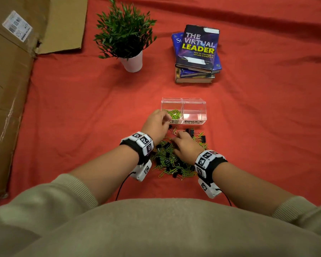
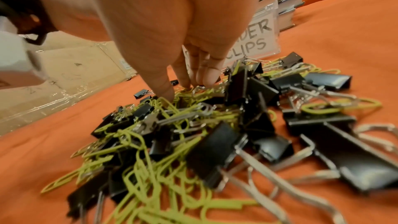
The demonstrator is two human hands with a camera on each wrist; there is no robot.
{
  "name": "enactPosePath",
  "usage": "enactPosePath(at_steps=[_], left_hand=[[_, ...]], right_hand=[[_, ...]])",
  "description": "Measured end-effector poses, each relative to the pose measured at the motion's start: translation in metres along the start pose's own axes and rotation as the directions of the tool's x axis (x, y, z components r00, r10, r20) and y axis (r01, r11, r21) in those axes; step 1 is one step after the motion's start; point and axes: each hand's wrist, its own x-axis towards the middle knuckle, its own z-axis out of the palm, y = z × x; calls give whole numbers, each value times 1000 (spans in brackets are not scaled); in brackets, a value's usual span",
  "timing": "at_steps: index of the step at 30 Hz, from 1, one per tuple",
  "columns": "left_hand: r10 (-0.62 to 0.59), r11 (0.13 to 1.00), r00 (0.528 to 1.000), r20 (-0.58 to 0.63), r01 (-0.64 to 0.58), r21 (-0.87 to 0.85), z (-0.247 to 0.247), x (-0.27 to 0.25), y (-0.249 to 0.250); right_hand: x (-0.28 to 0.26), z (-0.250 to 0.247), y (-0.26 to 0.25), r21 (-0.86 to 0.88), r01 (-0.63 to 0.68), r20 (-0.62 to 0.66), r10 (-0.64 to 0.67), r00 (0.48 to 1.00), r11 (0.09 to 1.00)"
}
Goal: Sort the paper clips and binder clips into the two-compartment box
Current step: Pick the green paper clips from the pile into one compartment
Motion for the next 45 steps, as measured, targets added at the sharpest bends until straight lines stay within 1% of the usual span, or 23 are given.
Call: enactPosePath(at_steps=[4,7,11,15,17,19,22,24,27,30,31,33,35,37,39,42,44,45], left_hand=[[-71,987,991,118,52,154,8,-22,-34],[-79,973,976,202,32,229,15,-30,-49],[-54,950,967,251,-28,312,22,-29,-54],[-32,918,965,262,-75,388,25,-26,-56],[-14,900,964,264,-103,424,26,-25,-56],[-7,880,967,256,-116,460,28,-25,-55],[-10,875,967,256,-116,470,29,-24,-54],[-19,875,964,264,-112,470,30,-24,-54],[-19,881,961,277,-115,459,29,-26,-54],[-17,916,964,267,-92,391,24,-25,-53],[-37,930,965,261,-62,362,20,-24,-51],[-69,952,969,239,-8,307,13,-23,-47],[-71,967,977,202,17,255,5,-21,-42],[-40,979,987,157,7,204,-3,-17,-33],[10,986,994,110,-28,165,-9,-11,-23],[67,990,997,45,-72,121,-16,5,-8],[88,988,996,19,-90,123,-19,16,0],[92,987,996,15,-94,131,-19,22,4]], right_hand=[[-4,7,-3,-50,-1,-20,0,1000,999],[-6,9,-4,-64,-27,-20,25,999,998],[-8,10,-4,-79,-32,-40,29,999,996],[-5,5,-1,-73,-65,19,66,998,995],[-3,-3,-1,-25,-84,40,85,996,996],[-1,-13,-2,79,-127,43,124,991,989],[4,-33,-1,283,-230,94,212,973,931],[9,-49,1,382,-246,112,220,969,891],[24,-79,2,517,-239,60,244,968,822],[44,-101,0,567,-222,-32,290,956,794],[51,-105,-2,559,-218,-62,303,951,800],[65,-106,-5,486,-226,-119,320,940,844],[75,-103,-7,388,-257,-124,326,937,885],[78,-98,-10,281,-247,-128,291,948,927],[72,-95,-11,202,-196,-194,235,952,960],[53,-85,-10,170,-125,-296,171,940,977],[37,-71,-8,207,-118,-260,171,950,971],[28,-62,-7,209,-123,-212,168,963,970]])
